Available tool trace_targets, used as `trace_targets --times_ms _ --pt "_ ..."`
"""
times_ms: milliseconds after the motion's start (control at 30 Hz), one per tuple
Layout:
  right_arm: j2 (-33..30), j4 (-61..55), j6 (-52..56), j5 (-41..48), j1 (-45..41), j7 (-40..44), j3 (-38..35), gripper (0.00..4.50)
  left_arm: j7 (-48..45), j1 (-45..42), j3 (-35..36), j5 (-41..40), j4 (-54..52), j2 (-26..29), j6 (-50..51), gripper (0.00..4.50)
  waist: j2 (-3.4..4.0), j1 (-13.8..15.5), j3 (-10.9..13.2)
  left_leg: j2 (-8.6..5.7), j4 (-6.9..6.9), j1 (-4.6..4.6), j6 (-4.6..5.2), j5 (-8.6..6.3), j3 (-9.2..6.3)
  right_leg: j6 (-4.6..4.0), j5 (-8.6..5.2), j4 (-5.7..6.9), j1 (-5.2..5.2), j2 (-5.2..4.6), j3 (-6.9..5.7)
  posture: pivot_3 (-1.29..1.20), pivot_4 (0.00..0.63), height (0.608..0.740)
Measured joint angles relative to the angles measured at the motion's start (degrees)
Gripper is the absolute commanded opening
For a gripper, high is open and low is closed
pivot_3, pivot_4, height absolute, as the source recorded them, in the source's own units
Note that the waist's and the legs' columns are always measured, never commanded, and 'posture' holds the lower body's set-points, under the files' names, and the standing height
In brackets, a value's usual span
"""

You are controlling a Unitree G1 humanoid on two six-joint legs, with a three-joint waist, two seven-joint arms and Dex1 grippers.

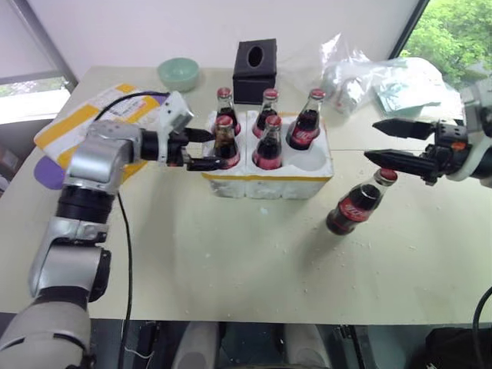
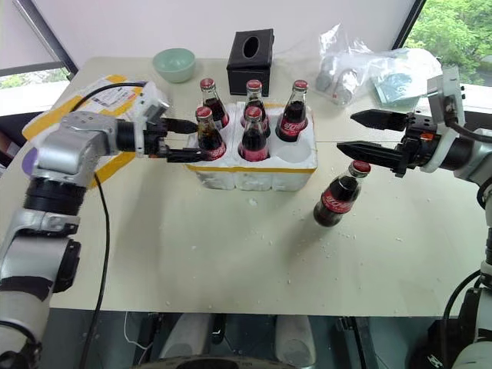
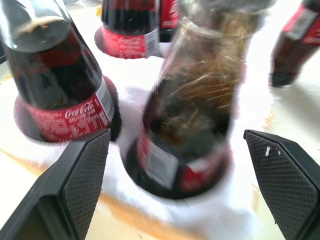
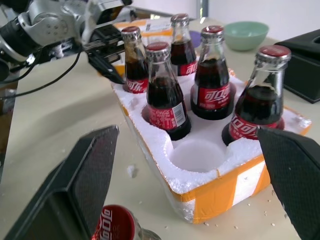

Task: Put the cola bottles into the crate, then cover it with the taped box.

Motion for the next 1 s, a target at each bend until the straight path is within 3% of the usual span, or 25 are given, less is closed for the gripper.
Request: trace_targets --times_ms 167,300,467,700,867,1000 --pt "-2.22 0.88 0.02 -0.40 2.27 -0.01 -2.85 4.50 -4.41 2.11 7.82 -10.82 -11.64 9.33 12.80 4.45 0.01 0.21 0.00 0.01 0.01 0.03 -0.01 0.00 0.00 0.00 0.00 0.01 0.04 0.00 0.00 0.00 0.150 0.737" --pt "-4.74 -0.24 1.08 -0.35 10.07 -0.62 -10.76 4.50 -8.77 6.44 12.91 -21.81 -21.30 16.38 22.98 4.45 0.01 0.86 0.00 0.01 -0.01 0.03 0.00 -0.01 -0.03 -0.01 -0.02 -0.06 0.12 0.00 -0.02 0.00 0.150 0.737" --pt "-2.56 -8.50 4.12 -0.01 25.81 -2.30 -23.01 4.50 -6.69 7.00 11.22 -24.63 -25.79 13.62 23.61 4.45 0.02 1.51 -0.03 0.02 0.09 0.12 0.00 -0.01 0.00 -0.01 -0.02 -0.11 0.27 0.00 -0.02 0.00 0.150 0.737" --pt "9.59 -28.08 11.68 7.18 44.61 -8.17 -35.30 4.50 -6.00 5.75 5.13 -22.24 -22.47 9.59 18.90 4.45 0.03 1.03 -0.05 0.09 0.05 0.16 0.00 -0.01 -0.01 -0.03 -0.03 -0.10 0.26 0.05 0.00 0.00 0.150 0.737" --pt "18.80 -39.14 9.59 8.01 47.33 -17.66 -31.72 4.50 -6.97 4.34 2.74 -20.23 -20.74 8.04 15.59 4.45 0.02 0.49 -0.07 0.09 0.08 0.19 0.00 -0.01 0.01 -0.24 -0.10 -0.12 0.27 0.03 0.02 0.00 0.150 0.737" --pt "23.15 -40.26 7.52 7.51 45.95 -24.10 -25.08 4.50 -7.54 4.34 1.26 -18.91 -20.61 7.96 13.89 4.45 0.03 0.68 -0.07 0.09 0.06 0.16 0.00 -0.01 -0.02 -0.26 -0.11 -0.13 0.26 0.03 0.02 0.00 0.150 0.737"
